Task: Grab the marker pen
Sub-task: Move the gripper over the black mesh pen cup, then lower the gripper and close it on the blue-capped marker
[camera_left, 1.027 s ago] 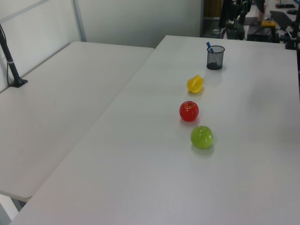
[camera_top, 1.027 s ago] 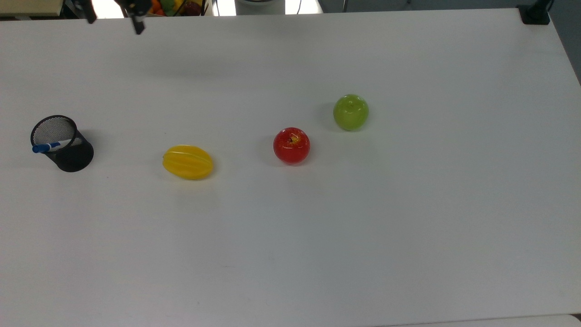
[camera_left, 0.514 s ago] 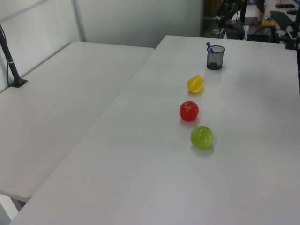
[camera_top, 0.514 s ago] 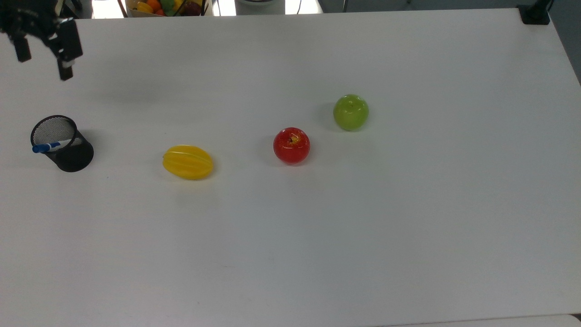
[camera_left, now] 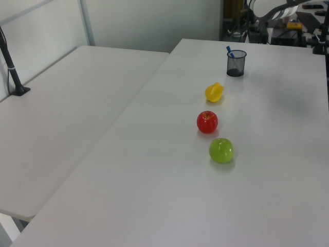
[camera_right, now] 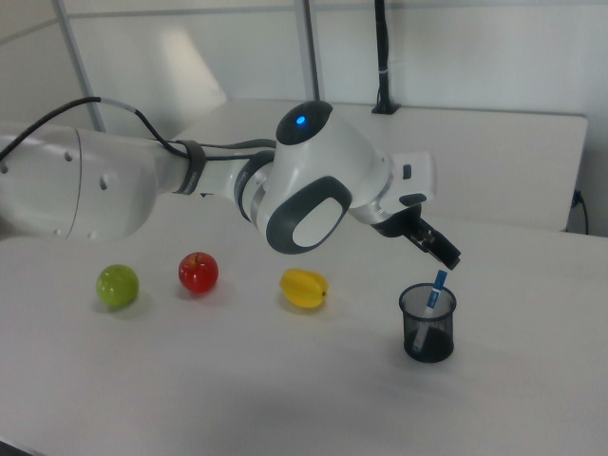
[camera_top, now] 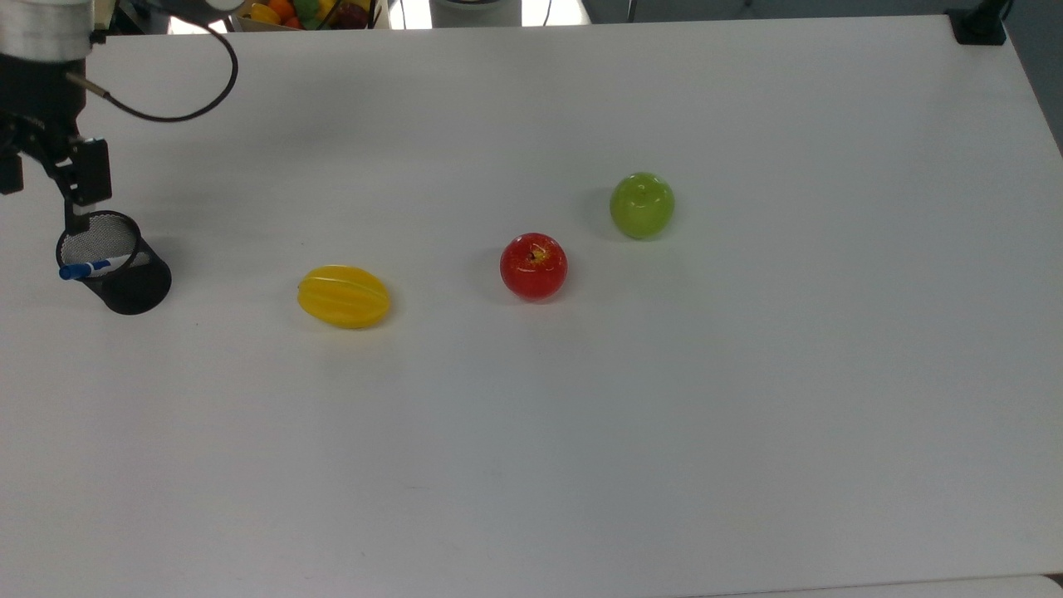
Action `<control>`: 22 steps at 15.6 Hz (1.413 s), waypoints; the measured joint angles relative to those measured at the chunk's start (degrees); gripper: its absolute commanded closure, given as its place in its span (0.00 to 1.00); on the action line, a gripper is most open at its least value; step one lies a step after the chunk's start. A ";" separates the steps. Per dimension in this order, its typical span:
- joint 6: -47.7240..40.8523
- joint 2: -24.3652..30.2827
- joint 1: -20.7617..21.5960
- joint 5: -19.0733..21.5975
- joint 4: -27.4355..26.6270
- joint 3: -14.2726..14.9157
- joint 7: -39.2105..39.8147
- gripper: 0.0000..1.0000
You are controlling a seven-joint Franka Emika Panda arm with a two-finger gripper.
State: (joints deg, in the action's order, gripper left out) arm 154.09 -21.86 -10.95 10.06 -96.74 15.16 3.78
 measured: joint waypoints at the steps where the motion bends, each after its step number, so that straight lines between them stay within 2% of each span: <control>1: 0.06 -1.42 -0.17 0.00 1.10 0.00 0.00 0.01; 3: 0.06 -3.90 -0.32 0.00 3.01 0.00 -0.01 0.04; 7: 0.76 -7.41 -0.32 0.00 5.24 -0.17 -0.04 0.23; 9: 3.64 -8.51 -0.32 0.00 5.42 -0.27 -0.06 0.25; 10: 4.53 -8.99 -0.32 0.00 5.48 -0.31 -0.06 0.31; 11: 4.85 -9.39 -0.31 0.00 5.51 -0.35 -0.06 0.36; 13: 5.00 -9.88 -0.30 0.00 5.69 -0.43 -0.06 0.40; 16: 5.01 -10.13 -0.27 -0.01 5.80 -0.50 -0.04 0.51; 19: 5.01 -10.24 -0.18 -0.04 5.80 -0.66 0.02 0.55; 22: 5.01 -10.50 -0.08 -0.08 5.68 -0.85 0.28 0.68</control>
State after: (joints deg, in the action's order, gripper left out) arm 159.10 -32.37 -11.03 9.98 -91.07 14.31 4.06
